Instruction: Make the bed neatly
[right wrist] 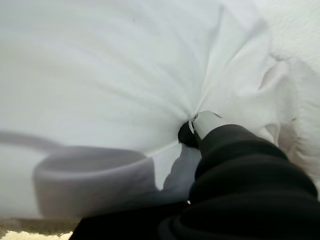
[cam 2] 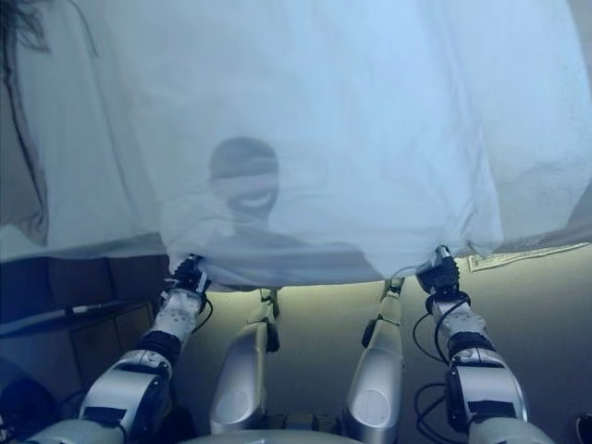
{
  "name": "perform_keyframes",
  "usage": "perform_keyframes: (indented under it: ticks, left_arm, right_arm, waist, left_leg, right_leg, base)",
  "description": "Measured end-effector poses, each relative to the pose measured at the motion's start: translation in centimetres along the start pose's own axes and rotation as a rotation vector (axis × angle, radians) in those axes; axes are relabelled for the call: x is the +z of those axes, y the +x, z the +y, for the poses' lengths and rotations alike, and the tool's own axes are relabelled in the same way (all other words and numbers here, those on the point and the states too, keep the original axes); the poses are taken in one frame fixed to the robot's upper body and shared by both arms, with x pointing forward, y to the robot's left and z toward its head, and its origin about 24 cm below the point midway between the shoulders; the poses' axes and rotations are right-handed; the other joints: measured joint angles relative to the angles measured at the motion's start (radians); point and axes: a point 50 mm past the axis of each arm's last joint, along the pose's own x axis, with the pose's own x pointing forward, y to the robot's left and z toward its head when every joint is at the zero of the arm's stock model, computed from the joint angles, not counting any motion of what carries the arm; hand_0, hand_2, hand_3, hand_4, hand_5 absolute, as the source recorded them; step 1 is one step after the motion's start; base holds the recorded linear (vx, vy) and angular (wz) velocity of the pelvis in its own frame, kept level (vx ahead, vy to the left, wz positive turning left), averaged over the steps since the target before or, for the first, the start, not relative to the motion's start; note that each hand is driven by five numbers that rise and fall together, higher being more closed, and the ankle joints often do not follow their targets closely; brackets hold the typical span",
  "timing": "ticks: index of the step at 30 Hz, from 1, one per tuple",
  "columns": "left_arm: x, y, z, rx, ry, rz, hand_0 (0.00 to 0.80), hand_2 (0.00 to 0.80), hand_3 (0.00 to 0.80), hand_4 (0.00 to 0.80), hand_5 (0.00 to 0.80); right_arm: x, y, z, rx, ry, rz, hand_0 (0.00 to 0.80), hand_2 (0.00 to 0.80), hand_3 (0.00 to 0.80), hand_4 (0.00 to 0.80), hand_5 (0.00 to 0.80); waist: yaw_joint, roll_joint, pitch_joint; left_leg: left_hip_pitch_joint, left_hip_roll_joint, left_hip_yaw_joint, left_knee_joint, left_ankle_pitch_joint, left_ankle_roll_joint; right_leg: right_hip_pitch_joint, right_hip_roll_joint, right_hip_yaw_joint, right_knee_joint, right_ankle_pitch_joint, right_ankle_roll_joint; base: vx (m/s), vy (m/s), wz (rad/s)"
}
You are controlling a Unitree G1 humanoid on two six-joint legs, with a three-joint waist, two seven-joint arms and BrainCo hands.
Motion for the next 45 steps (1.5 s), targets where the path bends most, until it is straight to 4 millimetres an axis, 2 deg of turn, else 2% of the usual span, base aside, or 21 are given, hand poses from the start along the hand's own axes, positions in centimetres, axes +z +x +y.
perform_keyframes:
  ticks: [4, 9, 11, 16, 21, 28, 29, 30, 31, 32, 36, 38, 45]
  left_arm:
    - [0.4, 0.3, -0.9, 0.000, -0.015, -0.012, 0.800, 0.800, 0.800, 0.800, 0.800]
    - [0.7, 0.3, -0.7, 0.014, -0.012, -0.034, 0.800, 0.800, 0.800, 0.800, 0.800]
    - [0.8, 0.3, -0.8, 0.014, -0.013, -0.042, 0.800, 0.800, 0.800, 0.800, 0.800]
    - [0.8, 0.3, -0.4, 0.048, -0.014, -0.041, 0.800, 0.800, 0.800, 0.800, 0.800]
    - [0.5, 0.1, 1.1, 0.103, -0.009, -0.033, 0.800, 0.800, 0.800, 0.800, 0.800]
    - [0.5, 0.1, 1.2, 0.107, -0.029, -0.046, 0.800, 0.800, 0.800, 0.800, 0.800]
    - [0.4, 0.1, 1.0, 0.101, -0.031, -0.048, 0.800, 0.800, 0.800, 0.800, 0.800]
    - [0.4, 0.1, 0.9, 0.097, -0.033, -0.049, 0.521, 0.521, 0.521, 0.521, 0.521]
    - [0.5, 0.1, 0.9, 0.097, -0.032, -0.050, 0.100, 0.100, 0.100, 0.100, 0.100]
    - [0.5, 0.1, 0.9, 0.098, -0.032, -0.051, 0.000, 0.000, 0.000, 0.000, 0.000]
    - [0.3, 0.0, 1.6, 0.150, -0.031, -0.040, 0.000, 0.000, 0.000, 0.000, 0.000]
    - [0.1, -0.2, 2.3, 0.189, -0.028, -0.032, 0.000, 0.000, 0.000, 0.000, 0.000]
    - [0.7, -1.5, 7.4, 0.366, -0.037, -0.031, 0.000, 0.000, 0.000, 0.000, 0.000]
  right_arm:
    - [-0.1, 0.1, 0.0, 0.013, 0.006, 0.001, 0.800, 0.800, 0.800, 0.800, 0.800]
    - [-0.9, 0.5, 0.3, 0.025, 0.018, 0.011, 0.800, 0.800, 0.800, 0.800, 0.800]
    - [-1.1, 0.5, 0.2, 0.013, 0.021, 0.009, 0.800, 0.800, 0.800, 0.800, 0.800]
    - [-1.5, 0.7, 0.1, -0.034, 0.007, 0.003, 0.800, 0.800, 0.800, 0.800, 0.800]
    - [-2.5, 0.3, -1.2, -0.126, 0.053, 0.004, 0.800, 0.800, 0.800, 0.800, 0.800]
    - [-2.7, 0.6, -0.8, -0.125, 0.078, -0.006, 0.800, 0.800, 0.800, 0.800, 0.800]
    - [-2.7, 0.7, -0.6, -0.125, 0.090, -0.011, 0.113, 0.113, 0.113, 0.113, 0.113]
    - [-2.7, 0.7, -0.7, -0.139, 0.099, -0.012, 0.000, 0.000, 0.000, 0.000, 0.000]
    - [-2.7, 0.6, -0.8, -0.161, 0.105, -0.011, 0.000, 0.000, 0.000, 0.000, 0.000]
    - [-2.8, 0.6, -1.0, -0.182, 0.107, -0.009, 0.000, 0.000, 0.000, 0.000, 0.000]
    - [-2.9, 0.3, -1.7, -0.272, 0.124, -0.008, 0.000, 0.000, 0.000, 0.000, 0.000]
    - [-2.9, -0.2, -2.7, -0.325, 0.139, -0.012, 0.000, 0.000, 0.000, 0.000, 0.000]
    - [-2.5, -3.6, -7.4, -0.480, 0.180, -0.049, 0.000, 0.000, 0.000, 0.000, 0.000]
  waist:
    - [0.011, -0.007, 0.011]
    - [0.029, -0.014, 0.015]
    - [0.050, -0.020, 0.016]
    - [0.050, -0.033, 0.017]
    - [0.047, -0.051, 0.018]
    - [0.047, -0.069, 0.010]
    - [0.048, -0.072, 0.009]
    - [0.049, -0.074, 0.008]
    - [0.048, -0.074, 0.008]
    - [0.047, -0.075, 0.009]
    - [0.045, -0.075, 0.009]
    - [0.047, -0.076, 0.009]
    - [0.045, -0.079, 0.011]
  left_leg:
    - [-0.031, 0.000, -0.018, 0.004, 0.000, 0.000]
    - [-0.063, 0.010, -0.051, 0.017, 0.001, -0.002]
    - [-0.083, 0.017, -0.056, 0.027, 0.001, -0.002]
    - [-0.168, 0.018, -0.076, 0.058, 0.000, 0.000]
    - [-0.206, 0.024, -0.077, 0.073, -0.004, -0.005]
    - [-0.277, 0.027, -0.086, 0.098, -0.009, -0.009]
    - [-0.290, 0.028, -0.087, 0.105, -0.012, -0.009]
    - [-0.297, 0.028, -0.087, 0.108, -0.013, -0.009]
    - [-0.302, 0.028, -0.087, 0.112, -0.014, -0.009]
    - [-0.307, 0.028, -0.087, 0.115, -0.016, -0.009]
    - [-0.309, 0.029, -0.085, 0.117, -0.016, -0.009]
    - [-0.305, 0.029, -0.083, 0.118, -0.015, -0.010]
    - [-0.255, 0.031, -0.080, 0.118, -0.016, -0.009]
  right_leg:
    - [-0.016, 0.000, -0.015, 0.000, -0.001, 0.000]
    - [-0.021, 0.010, -0.039, 0.004, -0.009, -0.008]
    - [-0.036, 0.016, -0.043, 0.007, -0.013, -0.015]
    - [-0.101, 0.018, -0.051, 0.024, -0.012, -0.019]
    - [-0.142, 0.022, -0.045, 0.035, -0.010, -0.018]
    - [-0.212, 0.024, -0.040, 0.060, -0.020, -0.022]
    - [-0.224, 0.024, -0.038, 0.066, -0.019, -0.021]
    - [-0.231, 0.024, -0.036, 0.068, -0.021, -0.023]
    - [-0.235, 0.024, -0.034, 0.069, -0.020, -0.021]
    - [-0.240, 0.024, -0.032, 0.069, -0.020, -0.021]
    - [-0.243, 0.024, -0.030, 0.070, -0.019, -0.021]
    - [-0.239, 0.024, -0.030, 0.070, -0.019, -0.021]
    - [-0.189, 0.025, -0.030, 0.069, -0.023, -0.025]
  base:
    - [-0.023, -0.027, 0.09]
    - [-0.028, -0.074, 0.10]
    - [-0.048, -0.056, 0.04]
    - [-0.050, -0.013, 0.06]
    - [-0.036, 0.017, -0.03]
    - [-0.017, 0.004, 0.00]
    - [-0.035, 0.014, -0.01]
    - [-0.031, 0.014, -0.01]
    - [-0.030, 0.016, -0.02]
    - [0.000, 0.000, 0.00]
    - [-0.002, 0.003, -0.01]
    - [0.000, 0.000, 0.00]
    - [0.025, -0.011, -0.01]
